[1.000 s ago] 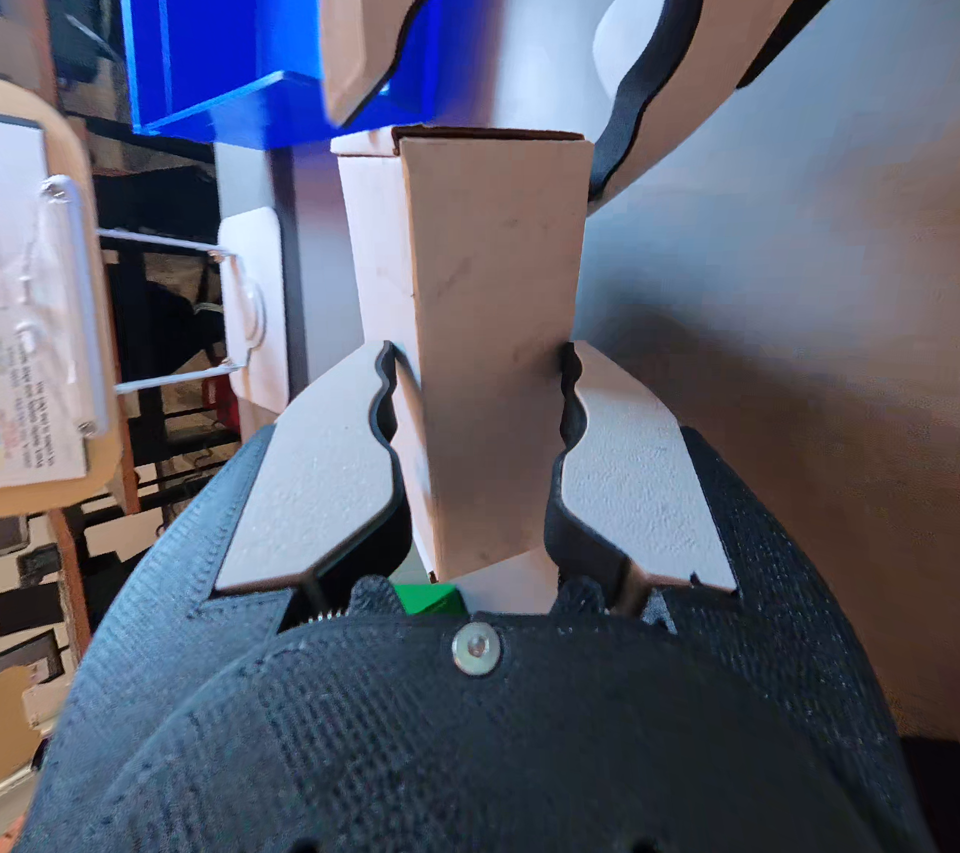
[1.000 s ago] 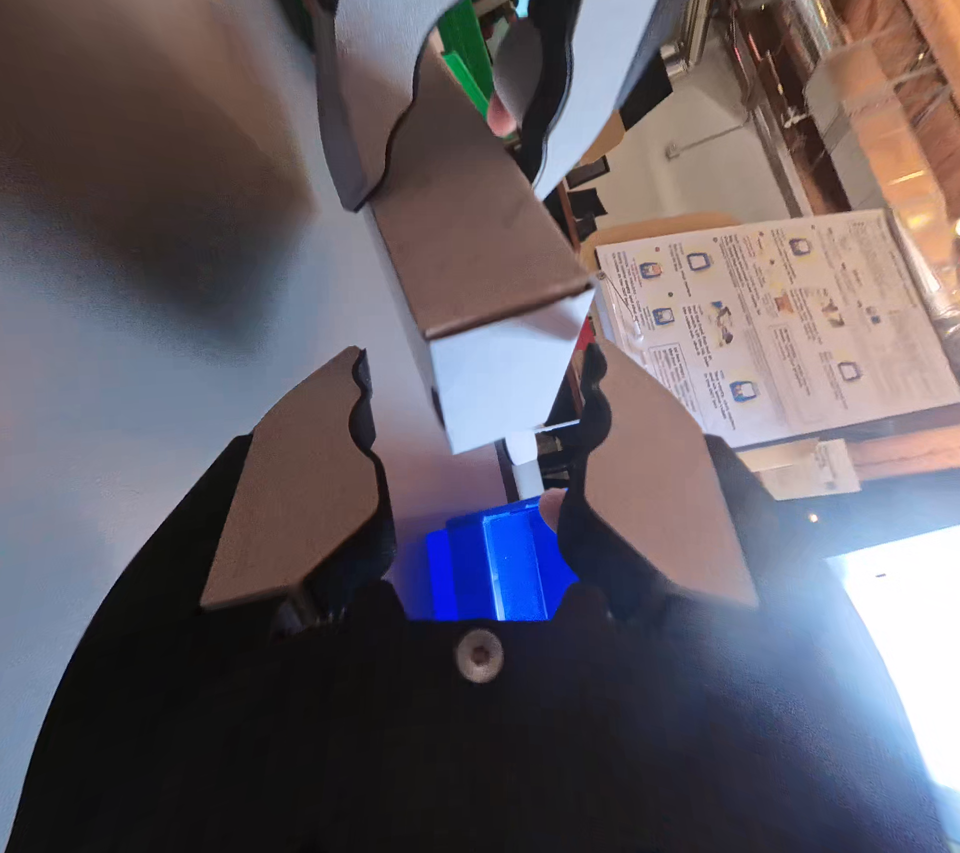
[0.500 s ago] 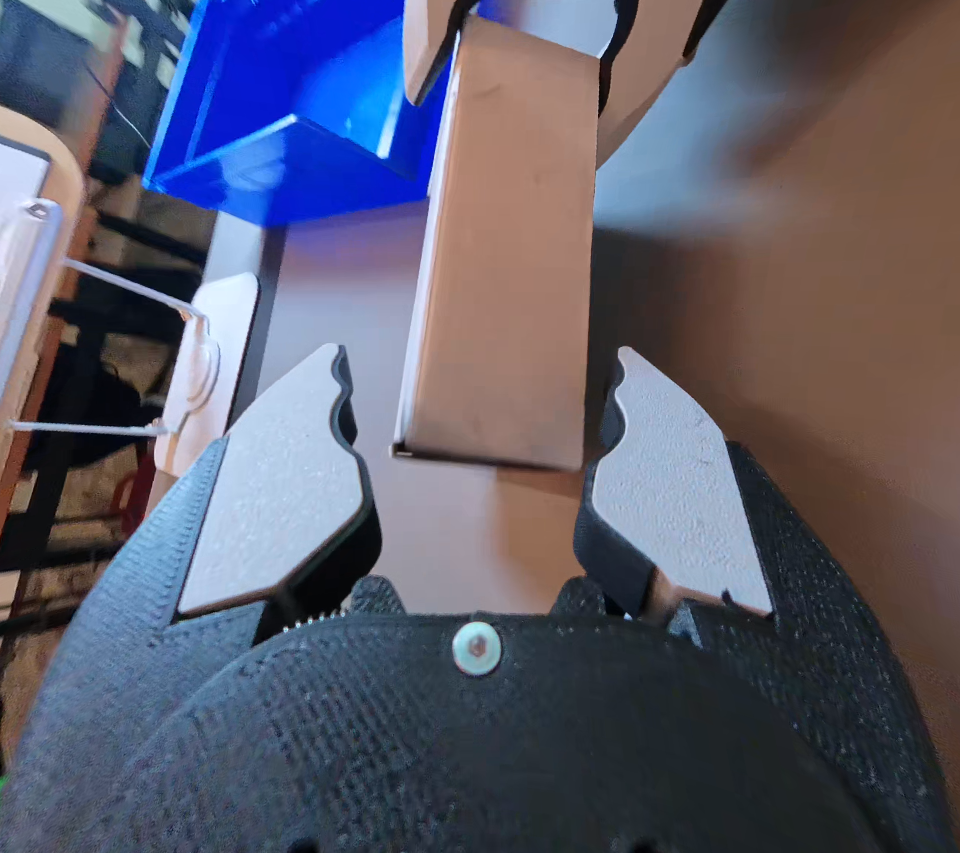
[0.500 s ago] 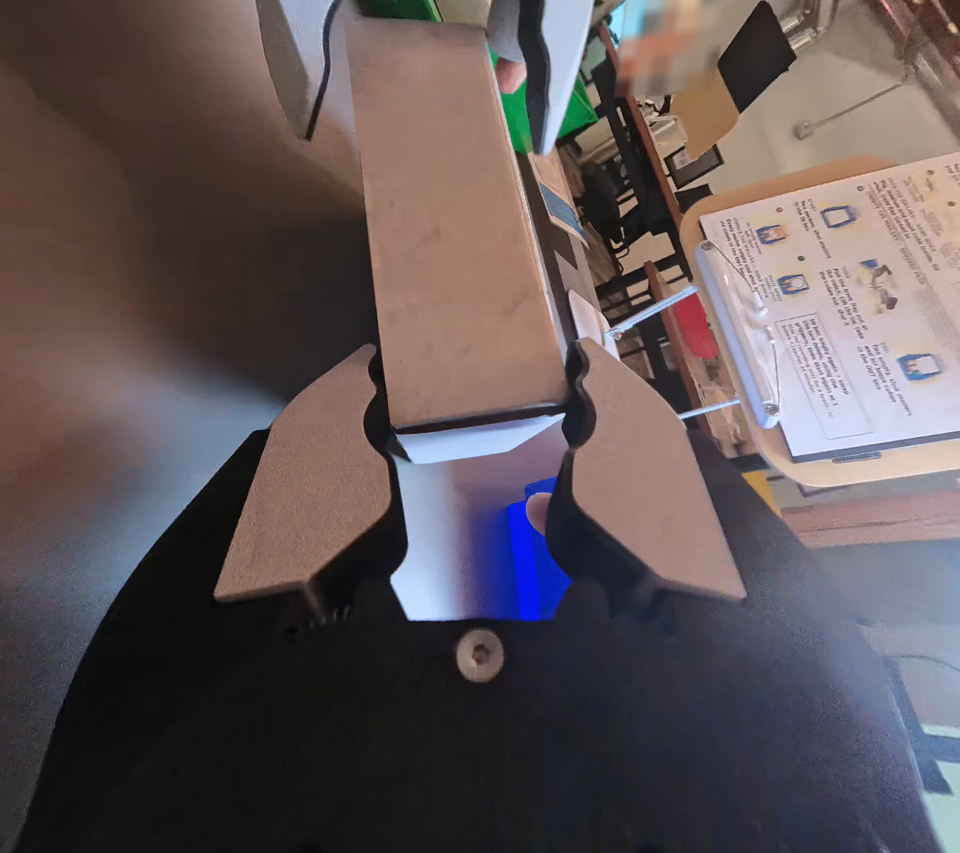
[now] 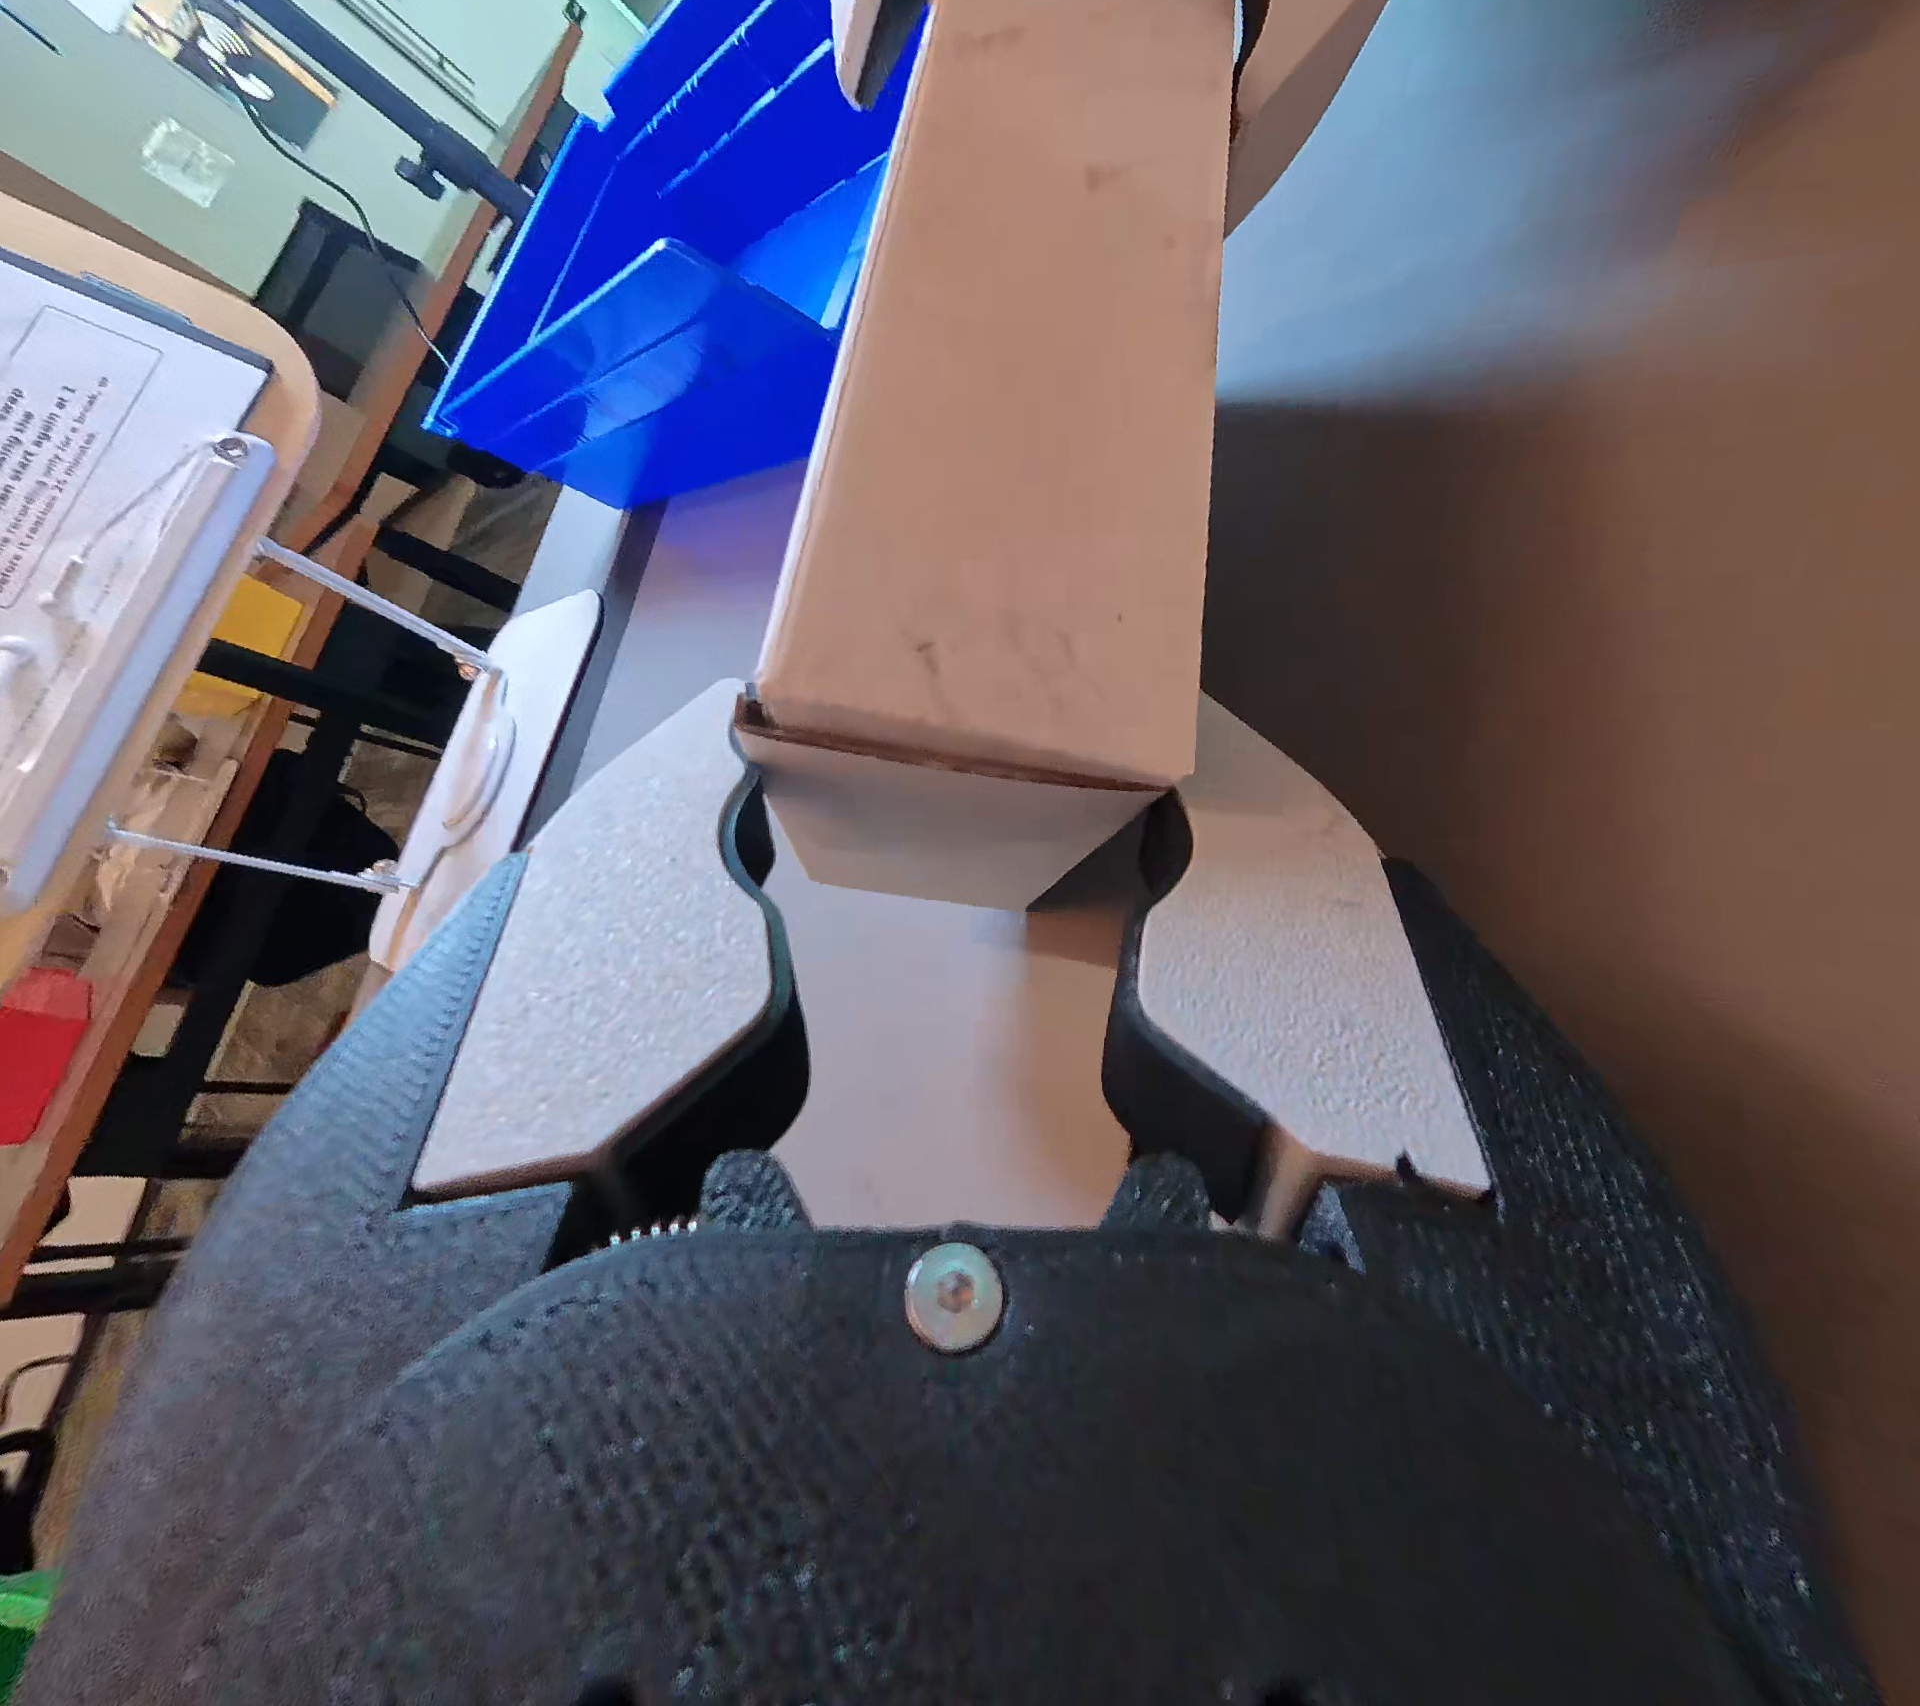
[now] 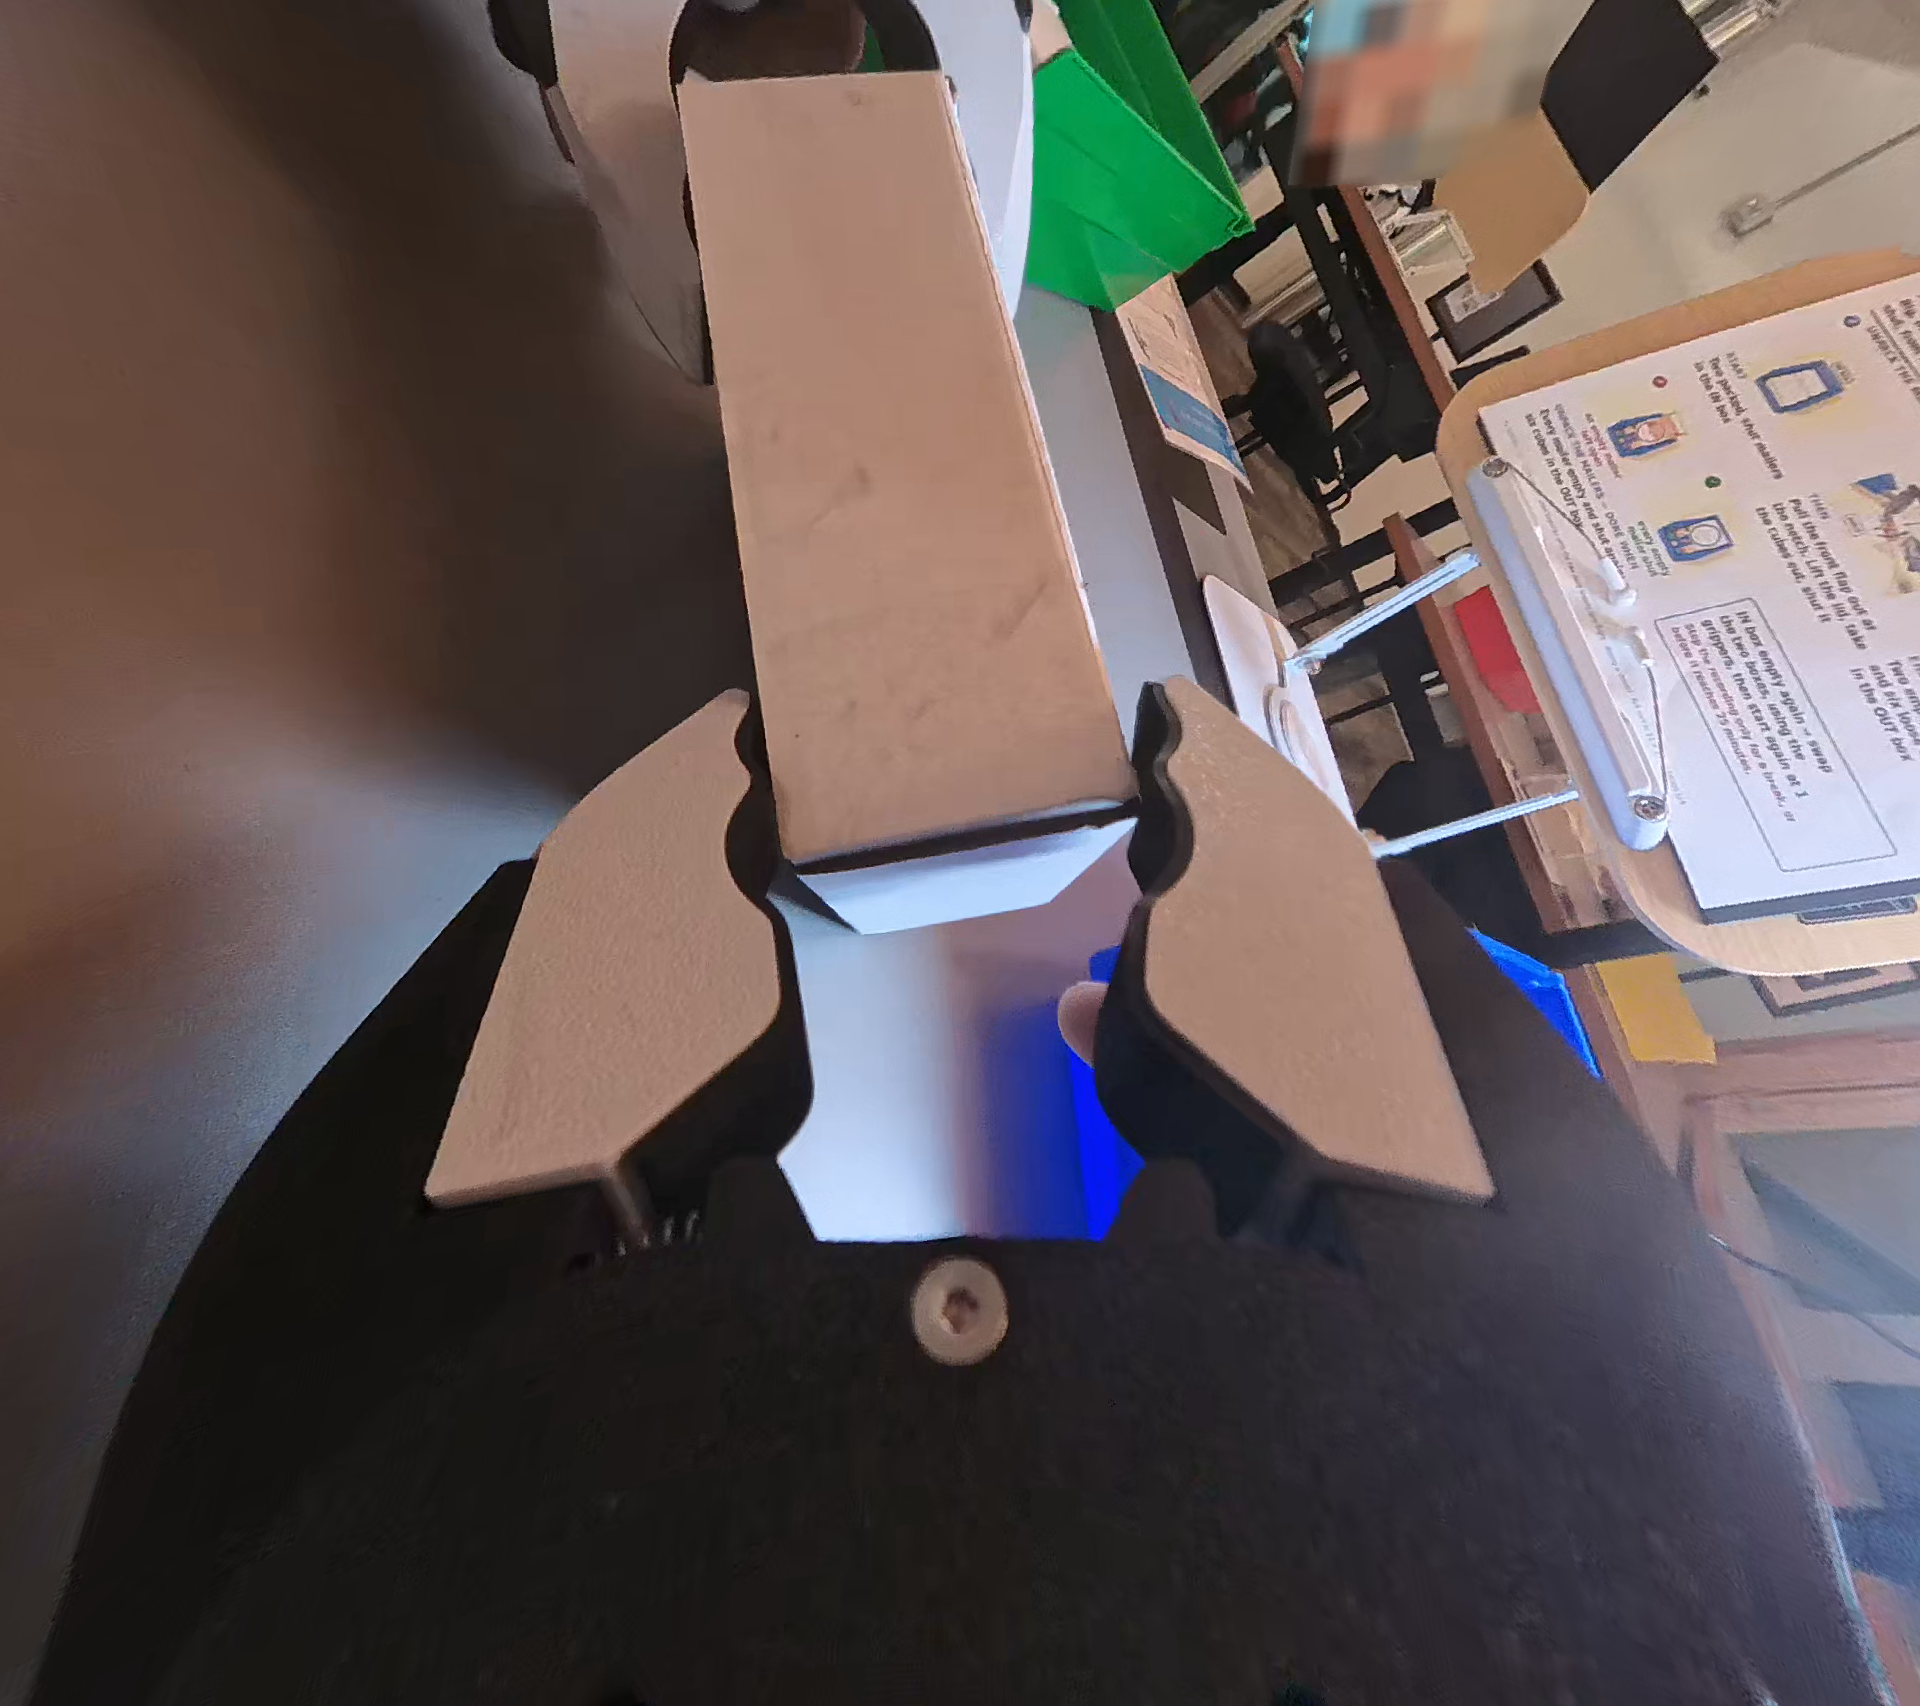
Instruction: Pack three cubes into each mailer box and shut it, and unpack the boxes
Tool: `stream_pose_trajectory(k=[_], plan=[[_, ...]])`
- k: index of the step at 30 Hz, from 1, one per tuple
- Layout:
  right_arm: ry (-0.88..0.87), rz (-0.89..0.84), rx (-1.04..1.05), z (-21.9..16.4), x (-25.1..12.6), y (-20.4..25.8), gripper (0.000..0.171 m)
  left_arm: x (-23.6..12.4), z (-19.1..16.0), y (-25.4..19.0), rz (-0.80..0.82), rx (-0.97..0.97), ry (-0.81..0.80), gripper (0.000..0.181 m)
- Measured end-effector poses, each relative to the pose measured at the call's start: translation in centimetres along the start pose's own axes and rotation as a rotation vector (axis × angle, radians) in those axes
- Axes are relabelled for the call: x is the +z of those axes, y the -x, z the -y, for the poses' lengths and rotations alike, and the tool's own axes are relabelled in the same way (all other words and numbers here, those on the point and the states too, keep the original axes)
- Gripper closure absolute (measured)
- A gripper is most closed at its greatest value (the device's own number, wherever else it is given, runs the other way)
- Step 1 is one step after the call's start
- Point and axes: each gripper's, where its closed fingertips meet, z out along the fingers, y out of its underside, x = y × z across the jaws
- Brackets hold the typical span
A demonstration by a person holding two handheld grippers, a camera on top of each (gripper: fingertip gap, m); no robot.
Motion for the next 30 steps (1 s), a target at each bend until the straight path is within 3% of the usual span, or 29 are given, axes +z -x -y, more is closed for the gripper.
stream_pose_trajectory(k=[7, 13, 16, 21, 30], plan=[[0.163, -0.001, -0.088, 4.0, -1.8, -0.4, 0.105, -0.1, 0.8, 0.4, 0.007, -0.057, 0.054, 0.112], [0.360, -0.015, -0.297, 3.6, 1.3, 0.9, 0.108, 0.0, 1.6, 0.1, 0.027, -0.053, 0.102, 0.112], [0.385, -0.036, -0.327, 3.7, 1.8, 0.2, 0.116, -0.4, 1.3, 0.3, 0.044, -0.060, 0.126, 0.112], [0.442, -0.027, -0.351, 3.8, 2.0, -0.1, 0.108, -0.6, 1.4, 0.3, 0.064, -0.017, 0.146, 0.112], [0.464, 0.113, -0.310, 3.7, 1.8, 0.9, 0.115, -0.7, 1.1, 0.2, 0.097, 0.069, 0.170, 0.113]])
